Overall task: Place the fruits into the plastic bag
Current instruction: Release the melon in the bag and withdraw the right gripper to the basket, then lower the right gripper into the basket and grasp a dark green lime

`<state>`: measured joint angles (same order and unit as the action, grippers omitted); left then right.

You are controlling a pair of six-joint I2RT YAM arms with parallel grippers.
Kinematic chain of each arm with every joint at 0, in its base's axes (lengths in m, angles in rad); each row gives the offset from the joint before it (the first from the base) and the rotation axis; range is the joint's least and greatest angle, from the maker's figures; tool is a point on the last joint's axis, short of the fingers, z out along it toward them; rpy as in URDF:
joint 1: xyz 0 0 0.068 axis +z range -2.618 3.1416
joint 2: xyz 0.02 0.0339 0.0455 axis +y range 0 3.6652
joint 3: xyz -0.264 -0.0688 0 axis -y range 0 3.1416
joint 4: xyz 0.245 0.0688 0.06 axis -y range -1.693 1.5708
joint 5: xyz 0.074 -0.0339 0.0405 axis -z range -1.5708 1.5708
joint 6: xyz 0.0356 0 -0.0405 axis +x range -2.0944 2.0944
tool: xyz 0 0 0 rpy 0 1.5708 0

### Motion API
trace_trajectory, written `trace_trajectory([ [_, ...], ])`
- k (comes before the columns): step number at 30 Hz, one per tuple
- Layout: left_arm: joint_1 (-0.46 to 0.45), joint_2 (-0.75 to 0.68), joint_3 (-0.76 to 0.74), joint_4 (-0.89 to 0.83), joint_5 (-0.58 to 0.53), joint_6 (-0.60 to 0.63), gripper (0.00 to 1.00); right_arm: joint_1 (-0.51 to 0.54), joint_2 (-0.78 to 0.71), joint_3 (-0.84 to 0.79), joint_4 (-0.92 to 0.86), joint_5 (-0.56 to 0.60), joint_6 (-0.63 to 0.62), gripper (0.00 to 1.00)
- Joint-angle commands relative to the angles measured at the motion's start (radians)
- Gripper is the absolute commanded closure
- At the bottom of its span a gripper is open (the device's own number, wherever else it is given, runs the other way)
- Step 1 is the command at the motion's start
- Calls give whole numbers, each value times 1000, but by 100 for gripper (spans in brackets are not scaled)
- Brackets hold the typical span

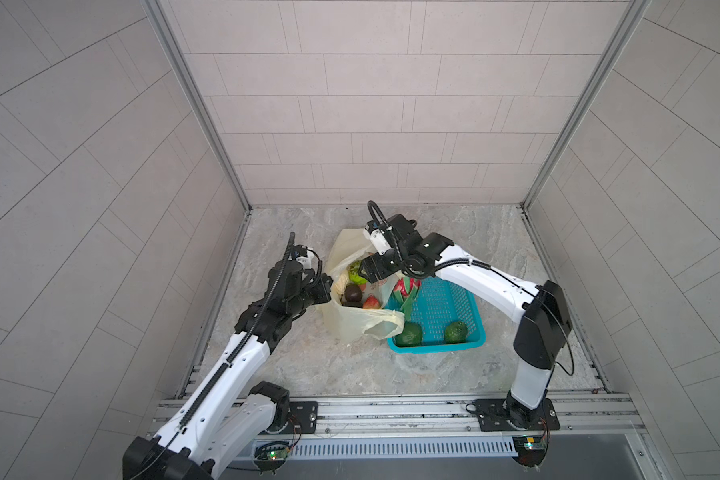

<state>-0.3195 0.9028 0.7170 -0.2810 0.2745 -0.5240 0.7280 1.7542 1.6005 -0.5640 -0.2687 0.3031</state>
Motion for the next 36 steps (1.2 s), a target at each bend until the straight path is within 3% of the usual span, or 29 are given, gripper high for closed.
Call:
trace_trajectory([
  [1,-7,3,24,24,-8,-4,100,-1,-122,-94,111,-109,23,14],
  [10,-9,5,17,29,-9,-2,100,-30,-388,-305,124,-99,32,14],
  [14,-9,3,18,29,-12,-1,100,-91,-521,-404,110,9,67,14],
  [18,-9,6,16,29,-14,4,100,-182,-629,-506,35,219,162,14],
  [23,-9,13,25,31,-16,9,100,-211,-625,-557,-162,313,146,16],
  [27,-10,20,24,34,-20,13,100,-205,-607,-610,-282,300,155,16],
  [36,-10,35,13,49,-17,9,100,-183,-533,-738,-318,284,184,19],
])
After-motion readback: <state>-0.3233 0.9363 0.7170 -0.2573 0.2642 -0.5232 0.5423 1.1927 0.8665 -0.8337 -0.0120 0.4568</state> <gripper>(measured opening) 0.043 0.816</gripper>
